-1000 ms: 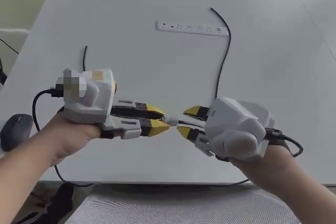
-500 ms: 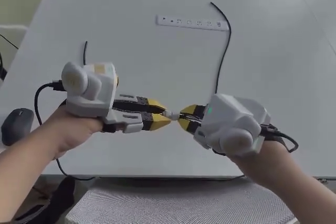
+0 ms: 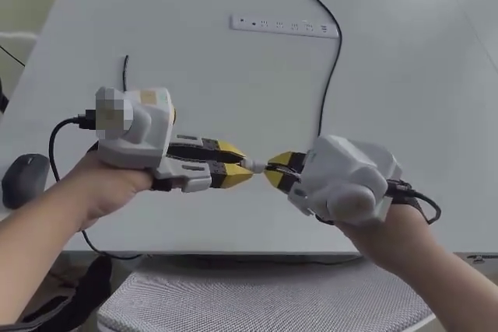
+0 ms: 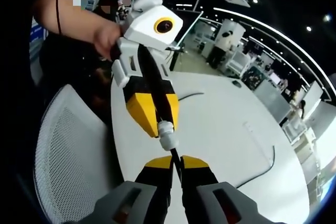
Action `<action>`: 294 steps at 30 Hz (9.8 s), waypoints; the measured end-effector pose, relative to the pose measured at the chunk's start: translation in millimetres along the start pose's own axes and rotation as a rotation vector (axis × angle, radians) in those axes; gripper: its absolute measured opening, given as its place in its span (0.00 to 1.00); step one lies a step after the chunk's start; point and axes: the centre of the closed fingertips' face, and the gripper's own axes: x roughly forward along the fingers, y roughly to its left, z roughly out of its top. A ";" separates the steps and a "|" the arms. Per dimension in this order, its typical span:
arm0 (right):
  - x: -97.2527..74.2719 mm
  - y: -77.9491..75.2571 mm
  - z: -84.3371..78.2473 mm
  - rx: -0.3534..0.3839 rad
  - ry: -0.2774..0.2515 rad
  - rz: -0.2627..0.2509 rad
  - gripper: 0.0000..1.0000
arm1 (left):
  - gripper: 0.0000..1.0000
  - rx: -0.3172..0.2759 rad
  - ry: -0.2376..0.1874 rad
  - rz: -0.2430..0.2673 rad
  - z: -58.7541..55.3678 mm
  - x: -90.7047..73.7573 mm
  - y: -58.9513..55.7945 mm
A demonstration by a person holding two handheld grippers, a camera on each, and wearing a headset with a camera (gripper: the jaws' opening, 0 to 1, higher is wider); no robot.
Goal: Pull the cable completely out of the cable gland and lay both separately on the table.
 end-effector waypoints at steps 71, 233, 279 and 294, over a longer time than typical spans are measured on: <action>-7.2 -18.6 -25.0 0.238 0.037 -0.142 0.12 | 0.15 -0.014 -0.007 0.076 -0.9 -3.1 15.5; 3.4 -12.3 -9.4 0.160 0.026 -0.143 0.00 | 0.15 0.005 -0.008 0.106 3.1 7.8 8.2; 15.9 -28.5 -96.4 0.711 0.074 -0.218 0.00 | 0.15 0.002 -0.008 0.105 4.1 5.1 14.6; 8.6 -23.7 -85.3 0.657 0.072 -0.209 0.03 | 0.15 -0.010 -0.032 0.125 9.1 -3.9 21.2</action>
